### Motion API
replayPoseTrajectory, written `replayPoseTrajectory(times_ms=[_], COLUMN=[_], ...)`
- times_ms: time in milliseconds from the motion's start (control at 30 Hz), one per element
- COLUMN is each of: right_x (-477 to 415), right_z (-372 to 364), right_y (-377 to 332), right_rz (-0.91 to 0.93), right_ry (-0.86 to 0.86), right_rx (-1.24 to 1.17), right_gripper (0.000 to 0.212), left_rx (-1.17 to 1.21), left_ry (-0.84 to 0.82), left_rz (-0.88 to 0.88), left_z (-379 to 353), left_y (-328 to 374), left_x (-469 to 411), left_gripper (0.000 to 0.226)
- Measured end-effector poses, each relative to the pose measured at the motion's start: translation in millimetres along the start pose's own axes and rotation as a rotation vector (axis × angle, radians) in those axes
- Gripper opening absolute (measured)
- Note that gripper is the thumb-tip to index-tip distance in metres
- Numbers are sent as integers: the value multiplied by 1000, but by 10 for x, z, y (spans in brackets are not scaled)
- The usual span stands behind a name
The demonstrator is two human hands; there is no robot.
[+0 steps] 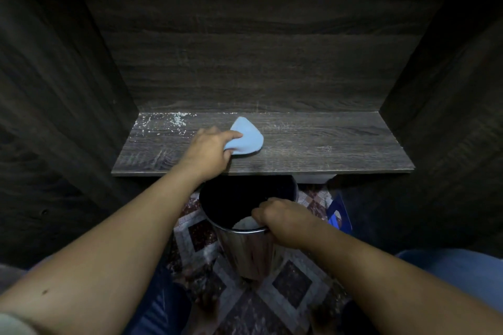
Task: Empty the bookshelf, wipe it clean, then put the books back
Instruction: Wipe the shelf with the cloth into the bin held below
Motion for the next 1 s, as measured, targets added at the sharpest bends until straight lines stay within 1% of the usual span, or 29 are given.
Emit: replayPoseTrajectory(times_ms=[33, 100, 233, 300, 433, 567, 633, 700, 767, 800, 833, 867, 900, 933, 1000], right_x=[-1, 2, 7, 9, 15, 14, 20, 21, 16, 14, 13, 15, 17, 23, 21], right_z=[-4, -6, -17, -29, -28, -30, -23, -14, -10, -7, -2, 7, 12, 25, 34], right_y=[-1, -2, 9, 13, 17, 3, 7, 16, 22, 23, 25, 28, 30, 32, 41], right_rz=[-1, -5, -12, -12, -31, -35, -30, -24, -20, -20, -19, -20, -20, -19, -23], right_ry=[-7, -20, -31, -41, -52, -66, -60, -49, -41, -38, -32, -27, -24, -17, -15], right_rx=[2, 8, 17, 15, 25, 40, 24, 16, 16, 15, 14, 10, 5, 0, 0], right_gripper=[22, 23, 22, 22, 21, 22, 23, 23, 22, 22, 22, 22, 21, 20, 17], left_rx=[-40, -43, 97, 133, 109, 176, 243, 313, 320, 320, 326, 334, 325, 280, 134], left_ry=[-22, -88, -219, -250, -261, -350, -298, -132, 47, 112, 153, 158, 121, 36, -215], left_rz=[14, 29, 21, -2, -46, -102, -118, -126, -130, -135, -145, -149, -149, -142, -118], left_z=[-65, -226, -448, -467, -429, -432, -312, -79, 157, 239, 297, 302, 251, 132, -240], left_y=[-14, -46, -125, -82, 79, 289, 345, 307, 253, 238, 250, 259, 267, 261, 220], left_x=[8, 17, -6, 5, 31, 49, 53, 46, 82, 105, 133, 150, 145, 118, 77], left_gripper=[46, 48, 53, 50, 42, 35, 34, 36, 44, 47, 48, 45, 43, 40, 37])
Point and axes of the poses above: each hand's wrist, its own x-axis away from the middle knuckle, its own z-axis out of the back of the hand, y = z × x, the point moved 10 cm from there along -x, towards the middle knuckle, and after that the axes turned 15 degrees about -y, right-handed, at the moved point
